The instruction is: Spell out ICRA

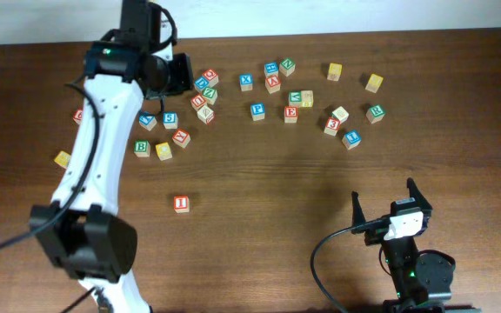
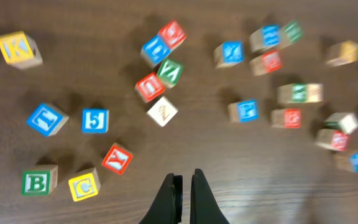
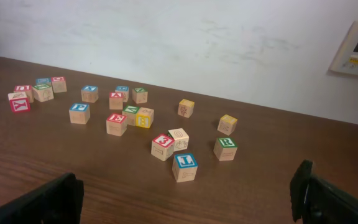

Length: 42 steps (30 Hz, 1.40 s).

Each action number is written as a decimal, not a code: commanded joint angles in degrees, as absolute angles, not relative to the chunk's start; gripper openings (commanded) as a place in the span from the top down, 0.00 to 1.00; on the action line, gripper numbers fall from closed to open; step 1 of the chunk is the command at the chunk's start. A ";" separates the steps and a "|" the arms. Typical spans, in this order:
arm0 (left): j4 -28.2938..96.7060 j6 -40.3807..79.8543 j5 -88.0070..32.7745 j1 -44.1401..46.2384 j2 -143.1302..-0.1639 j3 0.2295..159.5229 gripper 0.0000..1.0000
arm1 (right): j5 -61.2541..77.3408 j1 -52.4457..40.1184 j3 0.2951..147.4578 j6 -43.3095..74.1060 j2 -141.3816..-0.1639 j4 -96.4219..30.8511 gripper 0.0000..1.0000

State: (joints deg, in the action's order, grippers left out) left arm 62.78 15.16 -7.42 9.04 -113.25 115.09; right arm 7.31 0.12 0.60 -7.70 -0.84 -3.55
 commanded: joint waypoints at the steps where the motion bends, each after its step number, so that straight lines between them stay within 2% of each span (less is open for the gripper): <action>1: 63.09 14.17 -6.00 9.21 -118.13 115.22 1.00 | 6.83 0.45 0.32 -7.51 -0.47 -3.88 0.02; 9: 65.10 14.20 -6.17 9.21 -125.01 115.22 0.95 | 6.83 0.45 0.32 -7.51 -0.47 -3.88 0.02; 18: 65.06 14.20 -6.15 9.21 -126.65 115.22 0.94 | 6.83 0.45 0.32 -7.51 -0.47 -3.88 0.02; 20: 65.65 14.20 -6.17 9.21 -126.65 115.22 0.86 | 6.83 0.45 0.32 -7.51 -0.47 -3.88 0.02; 22: 66.30 14.22 -6.17 9.23 -126.65 115.22 1.00 | 6.83 0.45 0.32 -7.51 -0.47 -3.88 0.02; 42: 66.52 14.22 -5.98 9.76 -126.65 108.77 1.00 | 6.85 0.45 0.32 -7.51 -0.47 -3.88 0.02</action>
